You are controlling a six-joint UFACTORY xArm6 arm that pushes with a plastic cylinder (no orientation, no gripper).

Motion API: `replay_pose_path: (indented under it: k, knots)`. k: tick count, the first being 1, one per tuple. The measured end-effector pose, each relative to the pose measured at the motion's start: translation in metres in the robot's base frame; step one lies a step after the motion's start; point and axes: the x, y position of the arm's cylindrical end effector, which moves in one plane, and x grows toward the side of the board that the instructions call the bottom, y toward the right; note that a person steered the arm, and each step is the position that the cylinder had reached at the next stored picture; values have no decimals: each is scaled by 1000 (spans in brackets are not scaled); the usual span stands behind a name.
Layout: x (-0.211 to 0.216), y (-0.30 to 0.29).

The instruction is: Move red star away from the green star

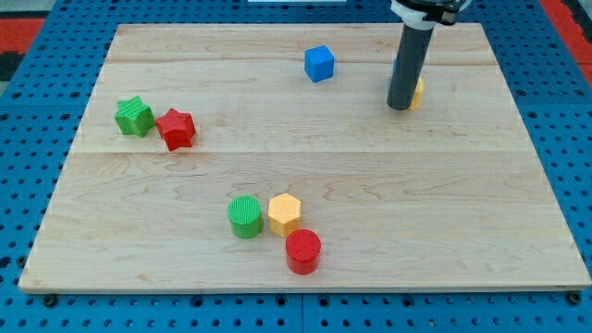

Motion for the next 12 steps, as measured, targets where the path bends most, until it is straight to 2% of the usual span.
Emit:
replay_pose_path:
  k: [1, 2, 3, 4, 5, 6, 7, 11, 12]
  knots:
    - [17, -63]
    - [84, -133]
    - [122, -231]
    - [128, -334]
    - [90, -428]
    - [50, -431]
    - [51, -386]
    - [54, -137]
    - [50, -170]
